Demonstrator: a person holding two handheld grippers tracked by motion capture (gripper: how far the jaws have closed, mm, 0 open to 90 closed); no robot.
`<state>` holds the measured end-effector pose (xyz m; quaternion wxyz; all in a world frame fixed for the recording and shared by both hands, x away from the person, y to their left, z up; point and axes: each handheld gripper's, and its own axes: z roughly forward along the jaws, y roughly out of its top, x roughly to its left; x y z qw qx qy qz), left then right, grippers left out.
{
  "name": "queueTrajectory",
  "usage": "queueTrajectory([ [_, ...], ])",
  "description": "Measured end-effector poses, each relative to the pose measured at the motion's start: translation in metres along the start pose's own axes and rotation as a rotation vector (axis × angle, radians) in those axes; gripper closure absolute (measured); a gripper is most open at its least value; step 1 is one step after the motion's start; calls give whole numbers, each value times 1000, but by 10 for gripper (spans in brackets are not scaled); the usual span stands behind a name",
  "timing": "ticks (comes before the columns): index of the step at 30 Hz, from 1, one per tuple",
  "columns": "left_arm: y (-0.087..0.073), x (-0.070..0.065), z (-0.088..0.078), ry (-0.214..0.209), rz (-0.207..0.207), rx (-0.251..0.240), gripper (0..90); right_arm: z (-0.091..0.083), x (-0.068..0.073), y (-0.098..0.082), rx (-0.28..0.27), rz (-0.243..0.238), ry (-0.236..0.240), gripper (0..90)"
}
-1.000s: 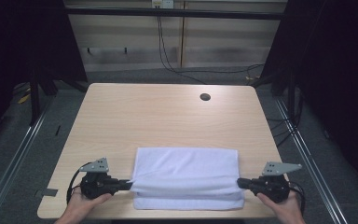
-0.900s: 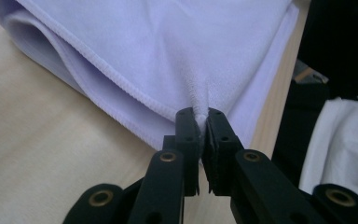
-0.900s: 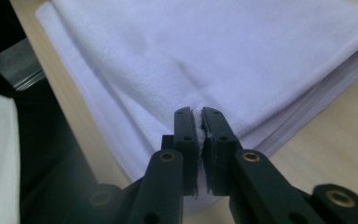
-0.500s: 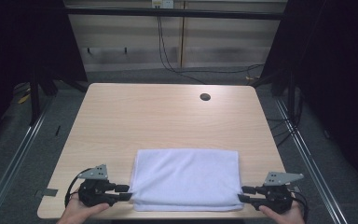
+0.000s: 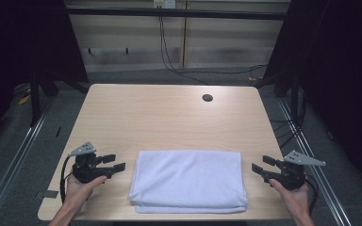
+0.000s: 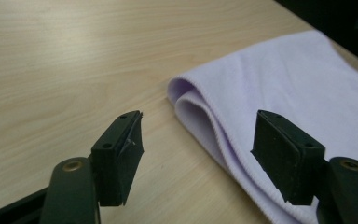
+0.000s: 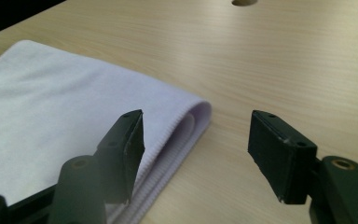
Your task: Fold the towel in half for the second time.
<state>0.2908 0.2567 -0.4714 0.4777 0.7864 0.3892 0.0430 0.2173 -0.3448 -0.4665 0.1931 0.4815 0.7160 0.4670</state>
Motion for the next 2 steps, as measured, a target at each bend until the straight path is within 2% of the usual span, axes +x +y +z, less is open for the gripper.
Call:
queueTrajectory([
  [1, -1, 0, 0, 6, 17, 19, 295, -1, -1, -3, 6, -1, -7, 344],
  [2, -2, 0, -1, 19, 16, 18, 278, -1, -1, -5, 11, 0, -14, 334],
])
